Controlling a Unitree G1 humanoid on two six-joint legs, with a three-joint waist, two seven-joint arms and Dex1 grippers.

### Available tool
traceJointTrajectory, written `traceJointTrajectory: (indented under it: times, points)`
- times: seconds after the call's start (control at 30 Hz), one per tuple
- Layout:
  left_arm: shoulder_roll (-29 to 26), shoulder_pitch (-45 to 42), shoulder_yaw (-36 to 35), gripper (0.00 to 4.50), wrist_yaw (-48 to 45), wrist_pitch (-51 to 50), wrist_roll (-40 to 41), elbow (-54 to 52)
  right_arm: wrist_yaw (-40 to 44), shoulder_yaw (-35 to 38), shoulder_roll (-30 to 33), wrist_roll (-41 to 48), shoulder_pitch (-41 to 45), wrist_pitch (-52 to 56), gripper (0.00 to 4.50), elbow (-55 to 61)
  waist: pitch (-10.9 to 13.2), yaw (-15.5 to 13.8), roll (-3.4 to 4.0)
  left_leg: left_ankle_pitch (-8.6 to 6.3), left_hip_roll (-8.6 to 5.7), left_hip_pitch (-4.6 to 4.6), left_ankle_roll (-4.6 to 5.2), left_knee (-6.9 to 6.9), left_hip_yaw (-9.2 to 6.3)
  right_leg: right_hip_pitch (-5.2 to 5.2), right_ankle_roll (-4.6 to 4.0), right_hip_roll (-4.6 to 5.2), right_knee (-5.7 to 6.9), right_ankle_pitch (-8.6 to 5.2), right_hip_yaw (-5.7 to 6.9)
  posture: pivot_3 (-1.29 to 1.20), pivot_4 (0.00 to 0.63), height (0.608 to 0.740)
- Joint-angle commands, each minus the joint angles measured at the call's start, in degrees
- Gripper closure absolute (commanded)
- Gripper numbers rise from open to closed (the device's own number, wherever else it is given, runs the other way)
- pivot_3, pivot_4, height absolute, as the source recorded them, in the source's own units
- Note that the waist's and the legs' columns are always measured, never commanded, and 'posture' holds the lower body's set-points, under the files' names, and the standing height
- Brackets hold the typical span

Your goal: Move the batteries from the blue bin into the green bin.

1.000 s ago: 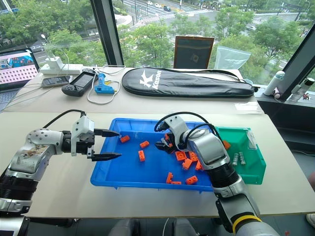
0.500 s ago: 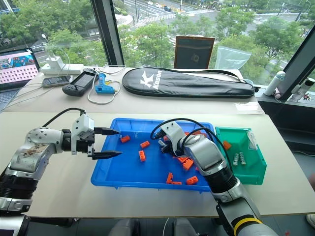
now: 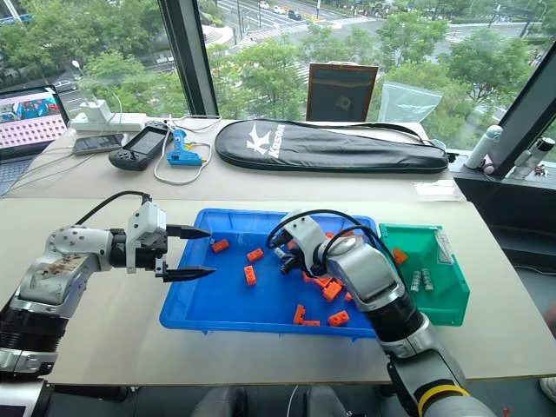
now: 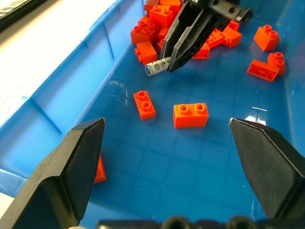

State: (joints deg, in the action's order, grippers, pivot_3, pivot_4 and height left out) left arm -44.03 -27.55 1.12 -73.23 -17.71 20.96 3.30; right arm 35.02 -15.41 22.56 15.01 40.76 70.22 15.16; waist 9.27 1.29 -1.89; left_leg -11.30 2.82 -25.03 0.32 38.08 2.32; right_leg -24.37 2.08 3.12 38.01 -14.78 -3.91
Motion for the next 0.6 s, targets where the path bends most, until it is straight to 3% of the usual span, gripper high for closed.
traceJointTrajectory:
  times: [0.03,0.2,0.33,0.53,0.6]
  points:
    - [0.5,-2.9,-2.9,0.0,0.0,-1.6,3.8,-1.3,5.8,14.8,7.6,7.8,2.4,4.1,4.24,8.2,0.0,-0.4,-0.02,0.0,-0.01,-0.02,0.0,0.0,-0.01,0.0,0.0,0.01,-0.01,0.0,0.01,0.0,0.15,0.733]
    - [2.4,-6.1,-3.8,0.0,1.2,-6.6,8.3,-3.1,11.4,25.2,25.2,9.7,-3.9,0.4,4.24,9.0,0.0,-1.5,-0.03,-0.01,-0.09,-0.11,0.01,-0.01,-0.08,0.13,0.03,0.14,-0.34,-0.01,0.18,0.0,0.15,0.733]
    - [5.1,-11.7,-2.6,0.0,1.3,-8.1,9.5,-2.3,16.4,33.5,41.4,7.7,-14.7,-0.9,4.24,4.0,0.1,-1.3,0.03,-0.03,-0.11,-0.17,0.05,-0.02,-0.07,0.07,0.03,0.12,-0.33,-0.01,0.13,0.0,0.15,0.733]
    - [5.2,-13.7,-1.1,0.0,0.3,-7.2,7.8,-1.3,16.6,36.6,44.8,9.1,-25.1,-1.0,4.24,4.9,0.1,0.4,0.05,-0.03,-0.06,-0.01,0.05,-0.03,-0.06,0.17,0.04,0.02,-0.32,-0.01,0.02,0.0,0.15,0.733]
    - [5.4,-13.7,-0.5,0.0,0.8,-5.2,6.2,-0.7,16.0,37.2,44.1,8.9,-28.2,-1.8,3.24,5.2,0.1,0.6,0.05,-0.03,-0.07,0.03,0.05,-0.03,-0.08,0.16,0.05,0.02,-0.2,-0.01,0.01,0.0,0.15,0.733]
